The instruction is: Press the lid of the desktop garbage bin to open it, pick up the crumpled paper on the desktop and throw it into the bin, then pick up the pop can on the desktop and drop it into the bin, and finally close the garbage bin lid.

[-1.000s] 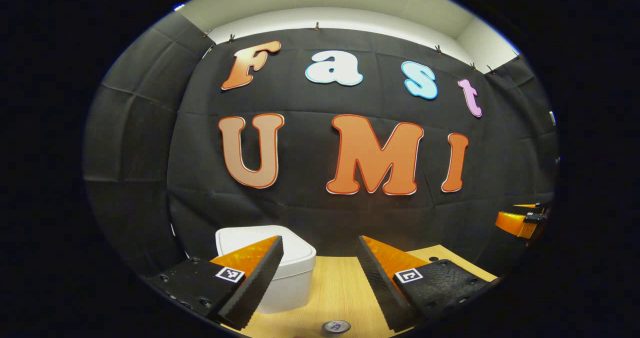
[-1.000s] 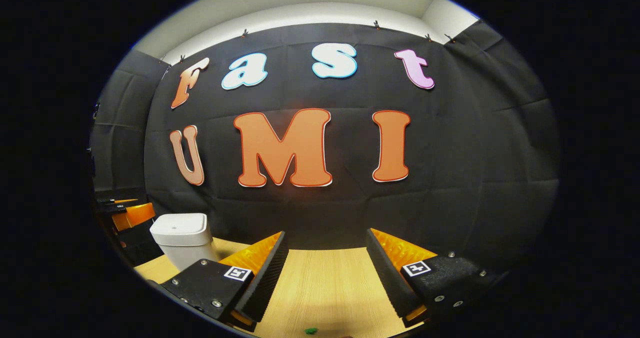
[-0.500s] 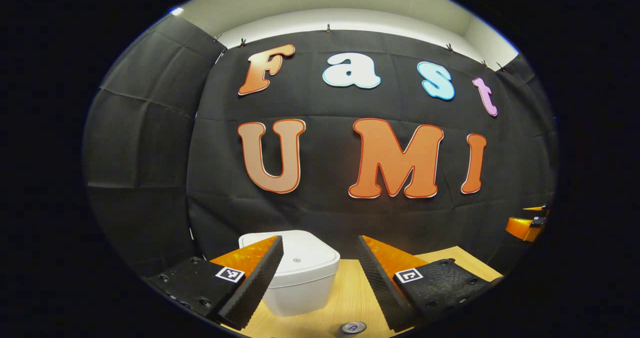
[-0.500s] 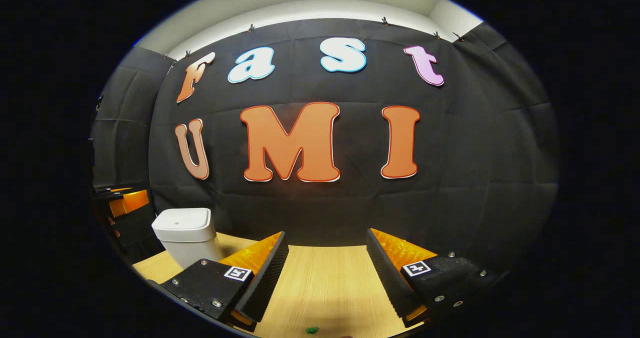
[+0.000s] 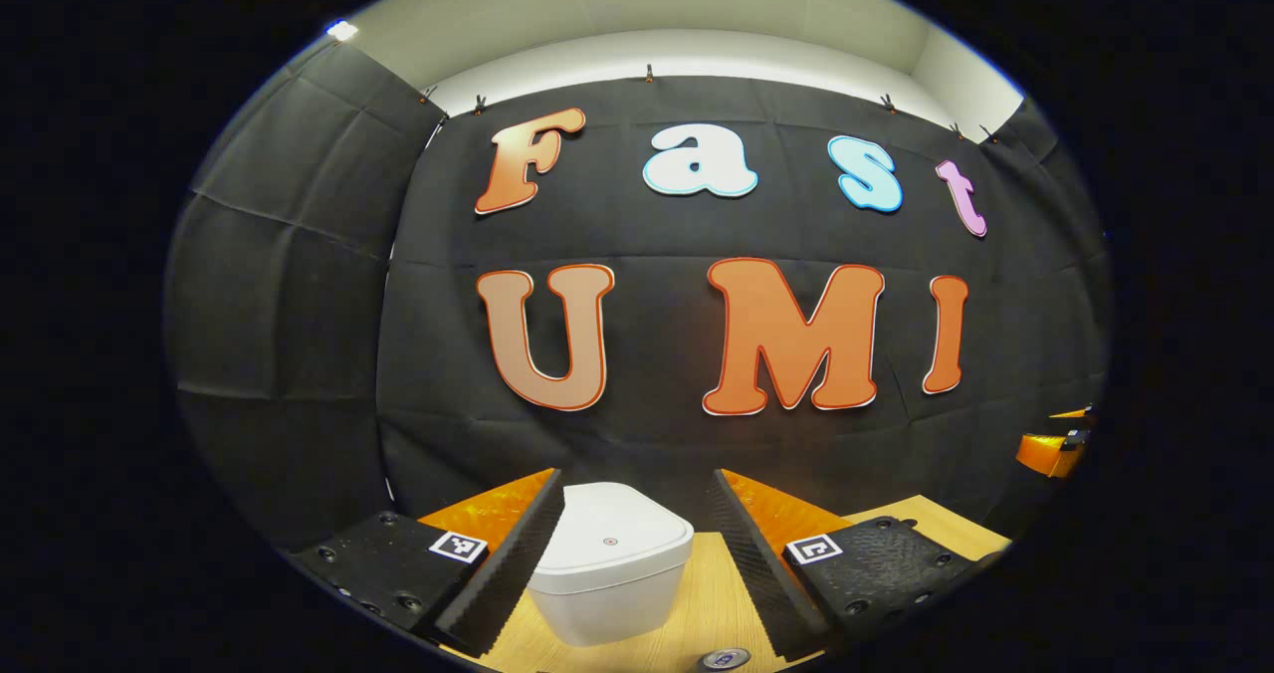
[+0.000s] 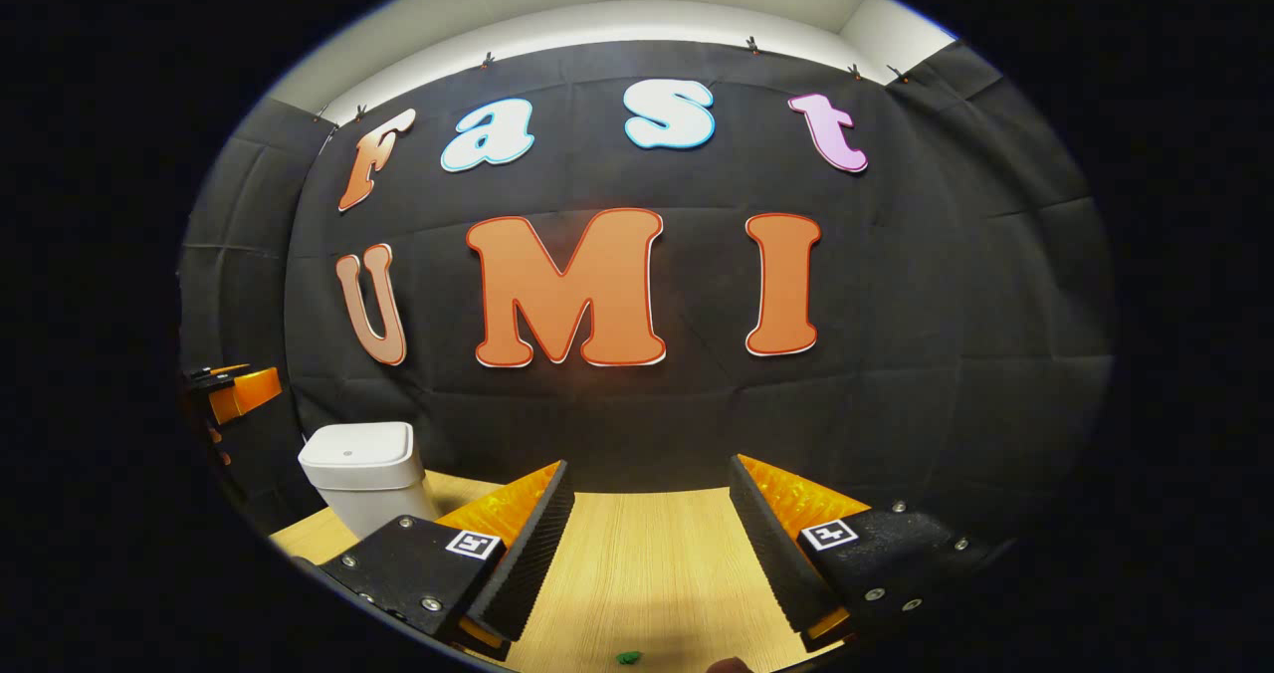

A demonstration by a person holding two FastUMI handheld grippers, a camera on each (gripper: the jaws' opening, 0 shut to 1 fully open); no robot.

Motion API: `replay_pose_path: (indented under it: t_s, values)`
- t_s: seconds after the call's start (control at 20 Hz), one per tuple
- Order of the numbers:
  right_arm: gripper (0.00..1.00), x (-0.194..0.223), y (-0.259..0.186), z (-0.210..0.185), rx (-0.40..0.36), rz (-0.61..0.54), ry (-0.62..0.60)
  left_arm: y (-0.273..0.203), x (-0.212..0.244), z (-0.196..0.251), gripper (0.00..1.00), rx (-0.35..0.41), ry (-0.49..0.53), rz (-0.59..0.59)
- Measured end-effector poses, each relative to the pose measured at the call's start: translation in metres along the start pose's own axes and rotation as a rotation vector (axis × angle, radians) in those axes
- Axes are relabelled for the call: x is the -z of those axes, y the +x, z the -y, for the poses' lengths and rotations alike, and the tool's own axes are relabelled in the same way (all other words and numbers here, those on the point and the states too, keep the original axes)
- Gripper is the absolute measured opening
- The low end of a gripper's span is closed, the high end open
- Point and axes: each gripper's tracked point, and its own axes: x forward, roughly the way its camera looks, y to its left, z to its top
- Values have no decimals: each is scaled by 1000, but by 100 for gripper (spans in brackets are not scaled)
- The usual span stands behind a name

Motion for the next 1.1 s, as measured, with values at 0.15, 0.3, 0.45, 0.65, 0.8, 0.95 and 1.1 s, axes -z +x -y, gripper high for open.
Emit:
replay_pose_path:
  t_s: [0.15,0.3,0.45,0.65,0.8,0.95,1.1]
  values:
    - [94,-2,-2,-1,4,4,-13,0,-2,2,93,10,10,1]
    - [94,-7,-4,-2,-1,9,2,-1,1,6,92,24,-4,-11]
    - [94,-9,-5,-1,-2,10,-6,-2,3,6,92,29,-21,-22]
    - [94,-9,-8,-1,-8,9,-2,-4,3,5,86,37,-31,-27]
    - [94,-9,-7,2,1,6,7,-3,7,7,65,42,-1,-40]
    - [94,-9,-5,2,-1,8,16,-3,10,14,49,70,30,-56]
    - [94,-7,-5,3,-1,3,11,-1,5,10,13,53,32,-53]
